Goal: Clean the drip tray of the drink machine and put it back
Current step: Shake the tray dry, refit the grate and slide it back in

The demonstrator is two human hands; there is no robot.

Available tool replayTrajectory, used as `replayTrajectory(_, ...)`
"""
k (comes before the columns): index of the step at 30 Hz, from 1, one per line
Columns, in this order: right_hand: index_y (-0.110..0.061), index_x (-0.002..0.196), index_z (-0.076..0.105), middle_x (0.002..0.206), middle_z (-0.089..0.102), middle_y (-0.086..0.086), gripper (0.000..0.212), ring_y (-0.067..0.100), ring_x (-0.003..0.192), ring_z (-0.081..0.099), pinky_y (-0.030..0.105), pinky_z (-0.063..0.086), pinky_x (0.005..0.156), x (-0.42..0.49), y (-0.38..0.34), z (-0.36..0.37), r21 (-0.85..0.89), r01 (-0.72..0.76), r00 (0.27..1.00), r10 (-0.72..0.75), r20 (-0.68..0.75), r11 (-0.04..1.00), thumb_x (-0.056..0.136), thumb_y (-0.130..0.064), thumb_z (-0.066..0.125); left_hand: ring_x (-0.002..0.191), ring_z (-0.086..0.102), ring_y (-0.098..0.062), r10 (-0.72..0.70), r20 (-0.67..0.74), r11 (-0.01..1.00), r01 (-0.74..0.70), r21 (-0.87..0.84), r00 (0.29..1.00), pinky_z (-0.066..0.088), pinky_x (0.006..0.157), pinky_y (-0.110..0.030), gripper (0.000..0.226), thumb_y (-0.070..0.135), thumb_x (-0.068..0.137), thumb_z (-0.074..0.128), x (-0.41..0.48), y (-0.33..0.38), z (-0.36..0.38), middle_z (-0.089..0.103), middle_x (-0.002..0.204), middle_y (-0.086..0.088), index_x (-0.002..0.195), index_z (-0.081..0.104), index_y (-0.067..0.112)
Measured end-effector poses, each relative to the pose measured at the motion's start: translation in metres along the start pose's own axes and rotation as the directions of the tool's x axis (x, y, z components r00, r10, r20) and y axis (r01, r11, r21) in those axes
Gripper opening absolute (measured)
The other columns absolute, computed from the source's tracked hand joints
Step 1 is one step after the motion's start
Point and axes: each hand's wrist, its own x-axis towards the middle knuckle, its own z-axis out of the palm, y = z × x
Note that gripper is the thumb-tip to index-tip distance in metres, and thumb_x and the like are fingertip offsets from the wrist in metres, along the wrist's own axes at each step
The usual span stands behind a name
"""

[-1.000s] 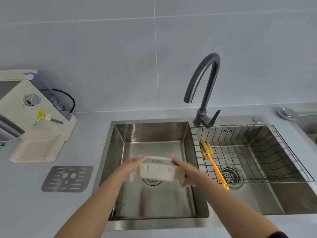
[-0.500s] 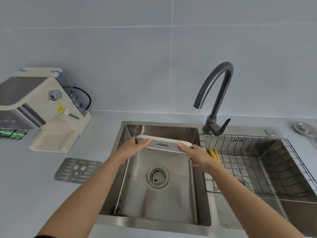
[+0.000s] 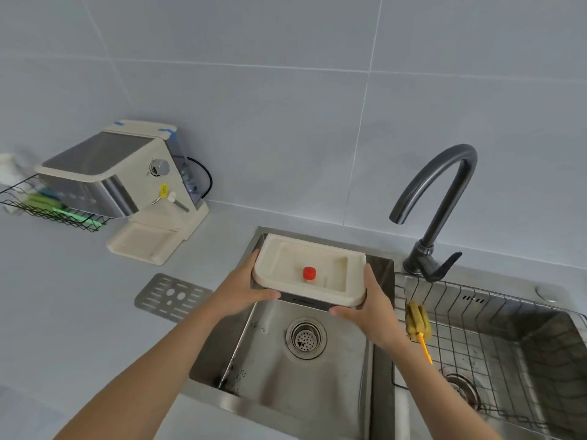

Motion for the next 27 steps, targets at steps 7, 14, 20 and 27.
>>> replayTrajectory(7,-0.027,0.128,0.032,0.115,0.054,-0.008,0.084,0.004,0.105,0.052,0.011,0.048,0.07,0.003,-0.014,0.034,0.01,0.025,1.0,-0.025,-0.008,1.0,0.062,-0.008,0.08,0.114,0.046,-0.012,0.045,-0.058,0.999,-0.044,0.021,0.997,0.043,0.096,-0.03,0.085,0.019,0.069,0.078,-0.008,-0.021,-0.025,0.049,0.119,0.009,0.137,0.027,0.025)
replayTrajectory(14,-0.034,0.125,0.034,0.116,0.055,-0.013,0.072,0.001,0.104,0.055,0.015,0.053,0.07,0.014,-0.044,0.114,0.033,0.009,0.997,-0.007,-0.073,0.999,0.07,-0.018,0.077,0.107,0.054,-0.015,0.03,-0.043,0.992,-0.035,-0.12,0.999,0.053,0.078,-0.024,0.063,0.037,0.072,0.072,-0.009,-0.081,-0.084,0.055,0.111,0.007,0.123,0.036,0.031)
replayTrajectory(20,-0.028,0.128,0.037,0.117,0.055,-0.007,0.069,0.006,0.105,0.057,0.026,0.056,0.08,0.03,-0.069,0.219,0.086,-0.011,0.995,0.019,-0.095,0.996,0.072,-0.01,0.074,0.102,0.057,-0.014,-0.015,-0.056,0.993,0.008,-0.121,0.998,0.052,0.083,-0.023,0.059,0.046,0.082,0.057,-0.015,-0.154,-0.159,0.057,0.114,0.006,0.132,0.03,0.031)
replayTrajectory(27,-0.031,0.128,0.037,0.114,0.059,-0.006,0.078,0.012,0.104,0.059,0.019,0.054,0.075,0.034,-0.099,0.328,0.111,-0.117,0.987,0.128,-0.095,0.987,0.063,-0.018,0.077,0.1,0.059,-0.008,-0.02,0.026,0.984,0.024,-0.178,0.999,0.051,0.07,-0.014,0.06,0.026,0.083,0.063,-0.037,-0.232,-0.238,0.059,0.113,0.008,0.135,0.032,0.027)
